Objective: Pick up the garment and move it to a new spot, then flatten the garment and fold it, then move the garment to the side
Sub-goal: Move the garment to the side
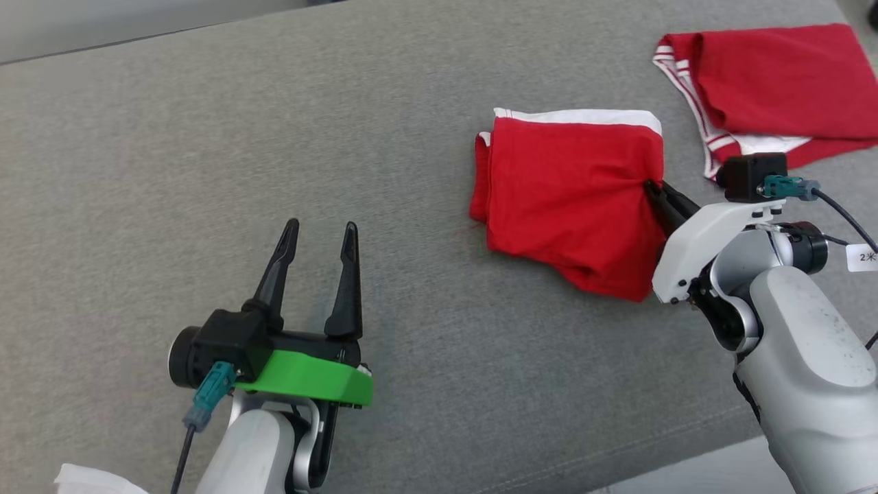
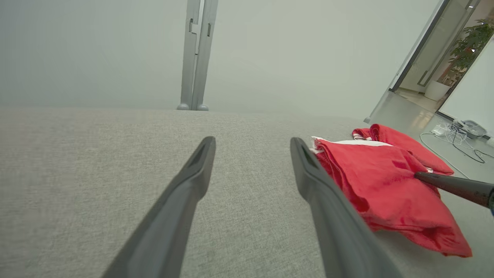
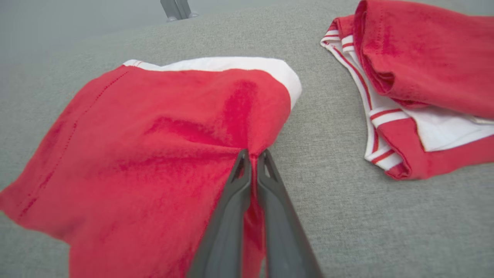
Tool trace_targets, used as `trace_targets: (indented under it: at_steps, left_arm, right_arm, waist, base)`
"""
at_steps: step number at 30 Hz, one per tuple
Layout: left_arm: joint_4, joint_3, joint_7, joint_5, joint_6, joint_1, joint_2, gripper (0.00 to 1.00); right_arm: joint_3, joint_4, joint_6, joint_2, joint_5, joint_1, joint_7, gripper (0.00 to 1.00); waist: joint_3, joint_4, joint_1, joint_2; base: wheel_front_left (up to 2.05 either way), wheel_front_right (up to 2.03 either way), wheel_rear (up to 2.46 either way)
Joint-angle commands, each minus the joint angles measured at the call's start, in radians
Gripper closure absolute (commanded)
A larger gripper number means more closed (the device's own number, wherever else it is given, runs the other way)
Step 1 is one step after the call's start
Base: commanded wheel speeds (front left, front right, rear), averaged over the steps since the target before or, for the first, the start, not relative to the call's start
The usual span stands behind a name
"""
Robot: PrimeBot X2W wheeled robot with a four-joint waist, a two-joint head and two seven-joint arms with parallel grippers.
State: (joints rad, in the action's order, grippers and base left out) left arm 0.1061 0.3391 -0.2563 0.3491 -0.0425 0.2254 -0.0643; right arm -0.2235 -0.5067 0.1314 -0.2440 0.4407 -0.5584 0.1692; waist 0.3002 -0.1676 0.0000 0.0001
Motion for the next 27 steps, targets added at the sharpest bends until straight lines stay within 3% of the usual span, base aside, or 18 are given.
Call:
trace_targets:
  at_steps: [1, 8, 14, 18, 27]
  left_arm:
    - [0.003, 0.002, 0.006, -0.014, 0.004, 0.017, -0.013, 0.00]
    - [-0.008, 0.015, 0.021, -0.017, 0.005, 0.021, -0.024, 0.00]
    - [-0.016, 0.017, 0.020, -0.009, -0.007, 0.003, -0.025, 0.00]
    - [-0.021, 0.022, 0.015, -0.001, -0.010, -0.008, -0.020, 0.00]
    - [-0.035, 0.029, 0.012, -0.009, -0.016, 0.007, -0.025, 0.00]
  right_arm:
    - [0.002, -0.002, -0.002, 0.010, 0.010, -0.006, -0.014, 1.00]
    - [0.007, -0.039, -0.002, 0.034, 0.022, -0.019, -0.064, 1.00]
    - [-0.014, -0.059, -0.002, 0.003, -0.003, -0.071, -0.086, 1.00]
    - [-0.053, -0.052, -0.002, -0.054, -0.017, -0.129, -0.069, 1.00]
    - [-0.110, -0.079, -0.002, -0.259, -0.012, -0.257, 0.010, 1.00]
  waist:
    - [0.061, -0.153, 0.0000, -0.0001]
    - [0.061, -0.163, 0.0000, -0.0001]
    - [0.045, -0.120, 0.0000, -0.0001]
    - [0.038, -0.088, 0.0000, -0.0001]
    - [0.071, -0.020, 0.0000, -0.0001]
  base:
    - [0.00, 0.00, 0.00]
    - [0.00, 0.00, 0.00]
    - [0.00, 0.00, 0.00]
    - [0.00, 0.00, 0.00]
    - [0.00, 0.00, 0.00]
